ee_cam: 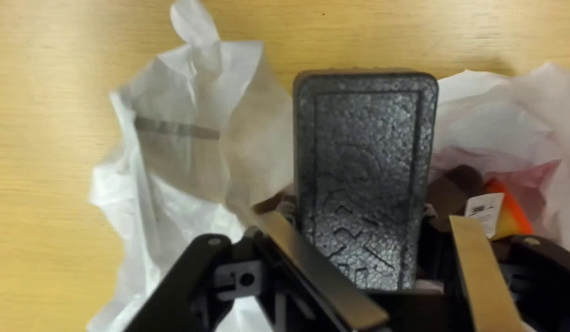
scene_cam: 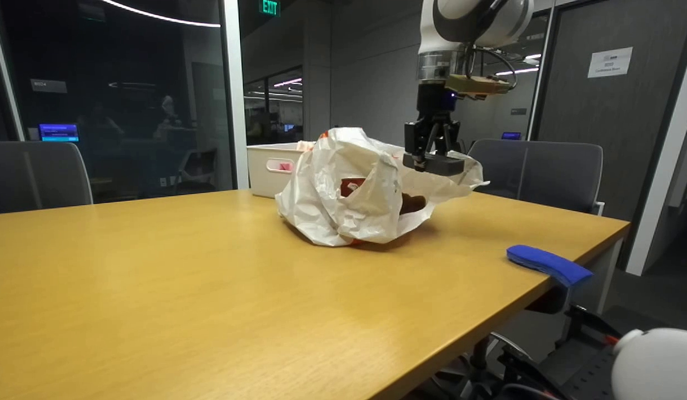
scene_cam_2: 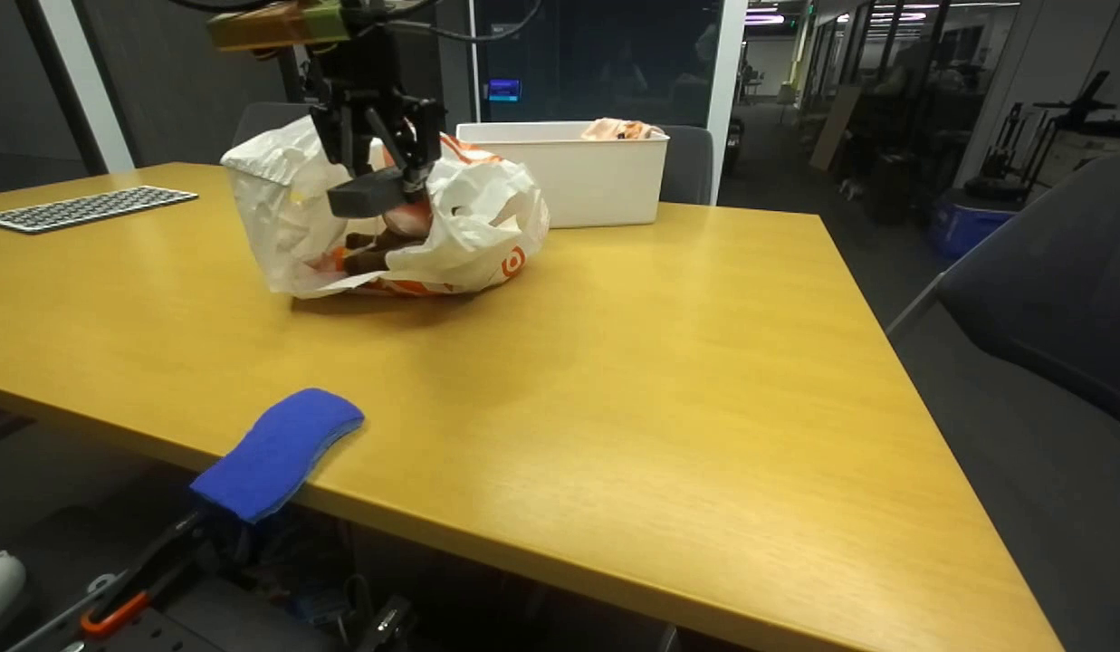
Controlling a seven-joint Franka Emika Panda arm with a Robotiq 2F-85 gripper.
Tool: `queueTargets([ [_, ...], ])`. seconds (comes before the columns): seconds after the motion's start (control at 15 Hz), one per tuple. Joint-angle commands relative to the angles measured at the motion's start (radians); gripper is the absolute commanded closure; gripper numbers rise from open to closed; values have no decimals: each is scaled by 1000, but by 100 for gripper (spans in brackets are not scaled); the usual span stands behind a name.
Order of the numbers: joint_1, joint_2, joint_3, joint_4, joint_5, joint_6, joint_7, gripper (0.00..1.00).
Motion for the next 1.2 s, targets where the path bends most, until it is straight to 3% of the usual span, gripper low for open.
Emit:
queueTargets([
  [0.0, -20, 63, -31, 81, -33, -47, 7, 69],
  [0.27, -7, 171, -30, 159, -38, -43, 17, 69],
  [0.73, 28, 308, -34, 250, -48, 84, 47, 69],
  [0.8, 31, 317, -36, 254, -47, 90, 56, 19],
  [0.87, 32, 320, -37, 257, -44, 93, 60, 18],
  [1.07, 42, 288, -40, 246, -77, 29, 111, 0],
  [1.13, 44, 254, -38, 233, -77, -2, 117, 0],
])
